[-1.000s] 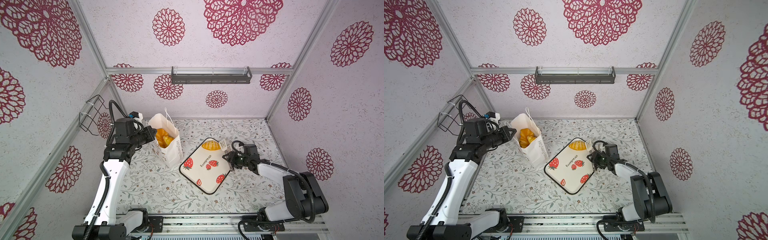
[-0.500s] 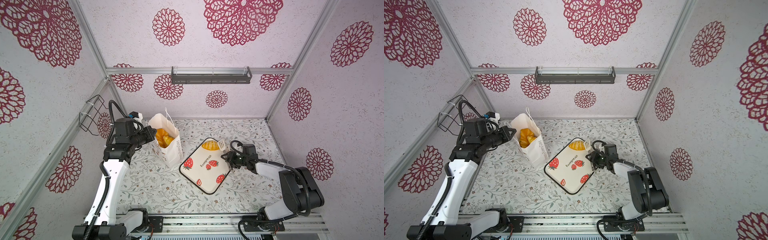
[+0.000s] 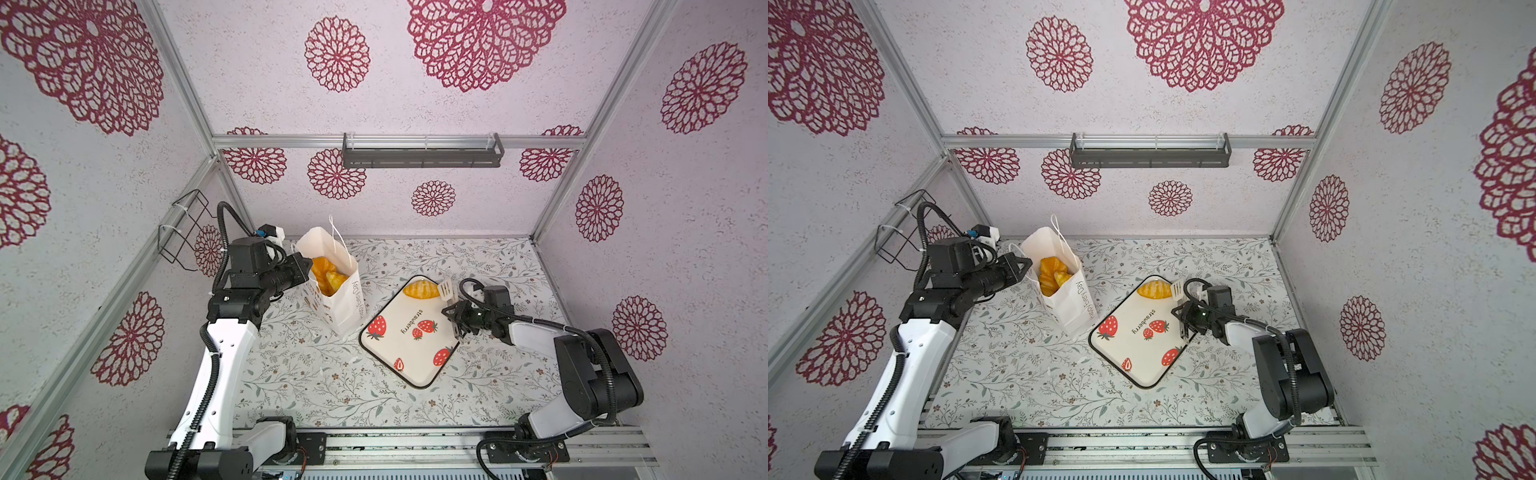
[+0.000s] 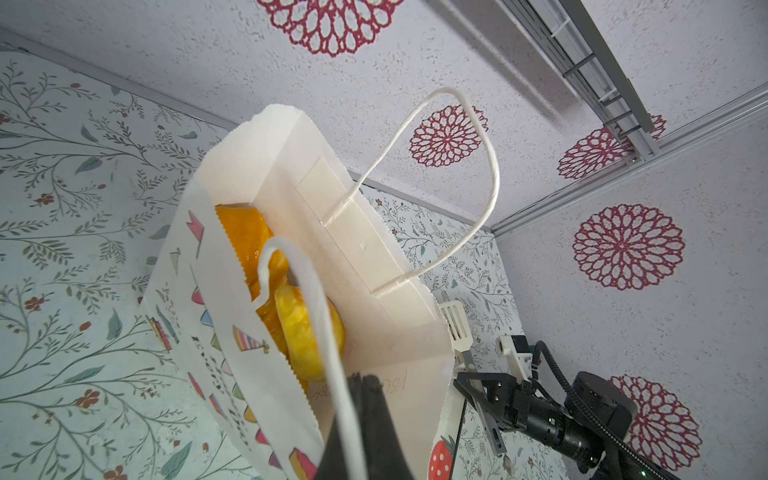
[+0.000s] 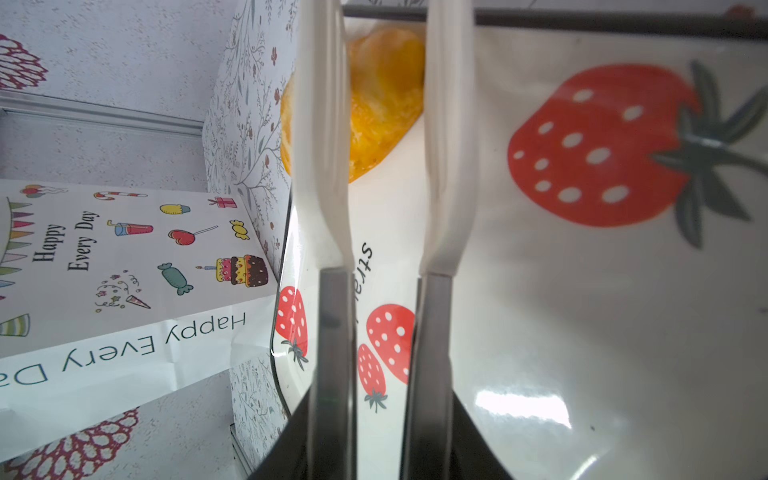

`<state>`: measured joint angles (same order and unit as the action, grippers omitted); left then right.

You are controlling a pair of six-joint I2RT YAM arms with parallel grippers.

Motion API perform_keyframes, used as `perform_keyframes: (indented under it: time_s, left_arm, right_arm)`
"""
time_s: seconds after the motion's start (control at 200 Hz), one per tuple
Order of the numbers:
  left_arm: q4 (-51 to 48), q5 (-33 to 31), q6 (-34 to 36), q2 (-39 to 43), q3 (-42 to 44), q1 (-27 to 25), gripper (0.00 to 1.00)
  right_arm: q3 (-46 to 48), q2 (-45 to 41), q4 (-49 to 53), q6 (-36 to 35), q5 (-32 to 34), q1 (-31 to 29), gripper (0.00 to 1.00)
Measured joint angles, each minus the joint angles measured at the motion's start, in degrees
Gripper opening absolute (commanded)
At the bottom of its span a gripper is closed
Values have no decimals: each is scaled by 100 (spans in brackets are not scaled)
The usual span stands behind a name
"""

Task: Place the fake bread into the paper bag
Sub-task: 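Lower the open right tongs over the last croissant on the tray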

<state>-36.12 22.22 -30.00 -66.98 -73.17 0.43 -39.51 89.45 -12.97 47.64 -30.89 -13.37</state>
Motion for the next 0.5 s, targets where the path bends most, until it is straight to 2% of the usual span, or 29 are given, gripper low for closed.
perform_keyframes:
  time_s: [0.175, 0.31, 0.5]
  left_arm:
    - [11, 7, 0, 0, 0, 2, 0]
    - [26, 33, 0, 0, 0, 11, 0]
    - [28, 48, 0, 0, 0, 11, 0]
  right_arm:
    - [0, -7, 9, -2, 7, 0, 7]
    - [85, -201, 79, -2, 20, -9, 7]
    - [396, -960, 354, 0, 76, -103, 7]
